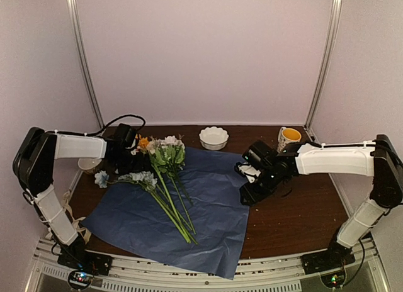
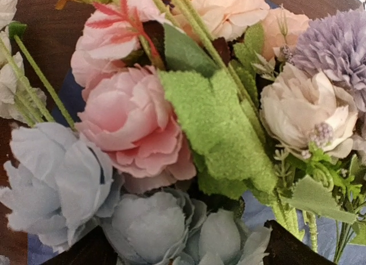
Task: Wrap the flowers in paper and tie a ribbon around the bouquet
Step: Adjust the fake flower with the flattened wrapping paper.
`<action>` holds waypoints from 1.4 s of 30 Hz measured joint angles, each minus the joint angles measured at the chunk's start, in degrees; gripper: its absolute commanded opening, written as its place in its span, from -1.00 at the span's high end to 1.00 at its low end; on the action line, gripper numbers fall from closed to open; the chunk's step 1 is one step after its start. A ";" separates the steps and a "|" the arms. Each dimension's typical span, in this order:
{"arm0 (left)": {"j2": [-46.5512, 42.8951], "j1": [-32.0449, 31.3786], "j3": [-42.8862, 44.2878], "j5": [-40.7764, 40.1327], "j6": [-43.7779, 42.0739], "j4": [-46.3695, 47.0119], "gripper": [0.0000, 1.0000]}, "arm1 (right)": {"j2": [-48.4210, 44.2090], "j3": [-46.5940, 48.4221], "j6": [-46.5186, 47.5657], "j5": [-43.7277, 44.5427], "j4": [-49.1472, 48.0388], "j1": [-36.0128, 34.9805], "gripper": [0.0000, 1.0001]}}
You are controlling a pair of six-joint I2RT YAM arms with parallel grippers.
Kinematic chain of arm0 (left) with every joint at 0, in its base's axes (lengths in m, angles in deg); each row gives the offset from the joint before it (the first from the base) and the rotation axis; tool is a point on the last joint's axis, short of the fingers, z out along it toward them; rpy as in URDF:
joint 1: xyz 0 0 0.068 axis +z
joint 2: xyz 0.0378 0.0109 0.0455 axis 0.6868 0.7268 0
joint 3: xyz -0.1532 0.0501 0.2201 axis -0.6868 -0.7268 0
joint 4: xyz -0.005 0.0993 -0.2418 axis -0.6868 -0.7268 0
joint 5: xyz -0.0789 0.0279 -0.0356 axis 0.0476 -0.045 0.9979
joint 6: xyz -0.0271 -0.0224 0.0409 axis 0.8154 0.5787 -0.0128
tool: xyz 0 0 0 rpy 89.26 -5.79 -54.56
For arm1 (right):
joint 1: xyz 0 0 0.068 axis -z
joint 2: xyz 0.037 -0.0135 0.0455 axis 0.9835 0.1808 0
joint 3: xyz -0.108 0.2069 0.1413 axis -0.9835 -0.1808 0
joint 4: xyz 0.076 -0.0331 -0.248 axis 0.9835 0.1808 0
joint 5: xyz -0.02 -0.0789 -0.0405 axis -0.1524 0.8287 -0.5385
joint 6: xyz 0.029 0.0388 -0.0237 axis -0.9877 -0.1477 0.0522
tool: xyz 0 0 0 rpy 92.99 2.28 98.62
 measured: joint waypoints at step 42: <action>-25.14 -57.68 -10.51 -12.74 -39.19 -3.67 -0.85 | -4.00 -26.32 -29.14 -31.67 -32.41 -1.20 -0.13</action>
